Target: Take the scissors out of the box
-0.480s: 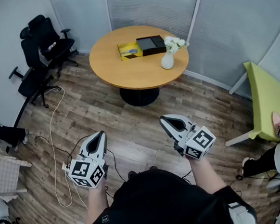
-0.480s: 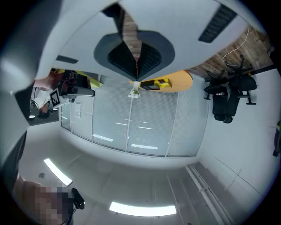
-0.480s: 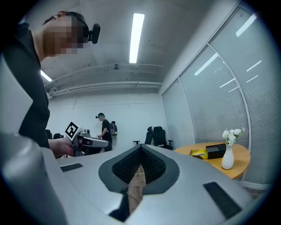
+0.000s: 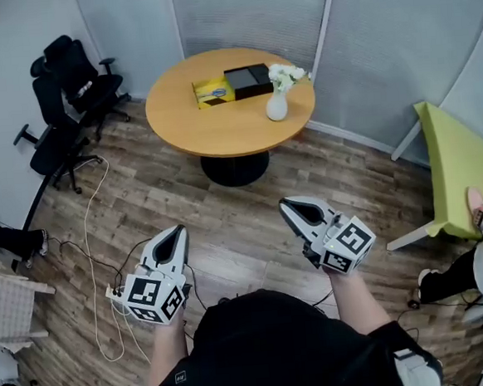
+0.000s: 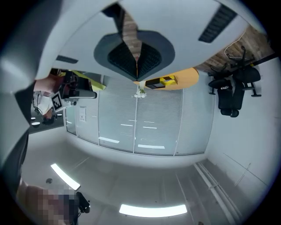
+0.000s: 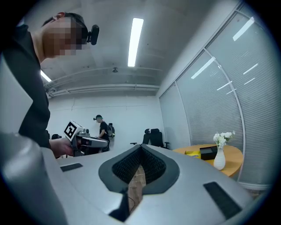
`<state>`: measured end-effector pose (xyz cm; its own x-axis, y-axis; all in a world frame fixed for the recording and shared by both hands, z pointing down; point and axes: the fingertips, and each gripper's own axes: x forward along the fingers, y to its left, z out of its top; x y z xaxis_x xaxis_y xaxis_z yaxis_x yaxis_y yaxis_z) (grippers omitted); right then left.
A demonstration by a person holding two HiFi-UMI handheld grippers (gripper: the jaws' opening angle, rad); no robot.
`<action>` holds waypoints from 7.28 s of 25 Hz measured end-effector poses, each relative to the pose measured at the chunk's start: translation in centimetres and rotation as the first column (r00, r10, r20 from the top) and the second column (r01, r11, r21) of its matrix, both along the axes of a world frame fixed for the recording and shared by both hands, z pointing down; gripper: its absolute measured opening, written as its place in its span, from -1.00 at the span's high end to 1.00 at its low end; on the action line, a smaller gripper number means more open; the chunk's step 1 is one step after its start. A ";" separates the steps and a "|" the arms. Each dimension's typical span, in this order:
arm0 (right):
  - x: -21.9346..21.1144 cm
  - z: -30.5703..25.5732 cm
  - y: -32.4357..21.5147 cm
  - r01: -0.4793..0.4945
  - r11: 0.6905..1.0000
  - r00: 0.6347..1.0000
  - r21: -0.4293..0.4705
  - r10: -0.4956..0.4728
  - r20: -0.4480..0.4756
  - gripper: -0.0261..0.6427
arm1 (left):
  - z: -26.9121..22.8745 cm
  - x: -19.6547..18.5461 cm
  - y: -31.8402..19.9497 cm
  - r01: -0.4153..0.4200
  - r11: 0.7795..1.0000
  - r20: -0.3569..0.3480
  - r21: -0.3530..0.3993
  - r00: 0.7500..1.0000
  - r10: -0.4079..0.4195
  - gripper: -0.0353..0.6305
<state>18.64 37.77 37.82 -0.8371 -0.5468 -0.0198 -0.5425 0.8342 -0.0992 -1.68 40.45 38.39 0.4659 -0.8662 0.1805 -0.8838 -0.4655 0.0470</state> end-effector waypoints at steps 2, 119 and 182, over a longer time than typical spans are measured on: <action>1.2 0.0 0.2 0.003 1.000 1.000 0.002 -0.003 0.008 0.82 | 0.0 1.5 0.0 -0.009 1.000 0.034 0.014 0.999 0.008 0.85; -19.3 20.6 -76.8 0.025 0.945 0.774 -0.325 -0.224 -0.592 0.80 | 10.5 -10.8 -73.0 -0.246 0.946 -0.128 -0.210 0.966 0.223 0.85; -16.5 30.2 -80.1 0.107 0.950 0.106 -0.295 -0.306 -0.946 0.62 | 10.4 -10.7 -68.3 -0.175 0.958 -0.141 -0.229 0.979 0.145 0.85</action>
<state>2.16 -42.35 67.98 -0.1666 -0.2620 0.9506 -0.0664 0.9648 0.2543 -12.41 -27.80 48.78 0.6262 -0.7168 0.3067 -0.7793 -0.5625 0.2762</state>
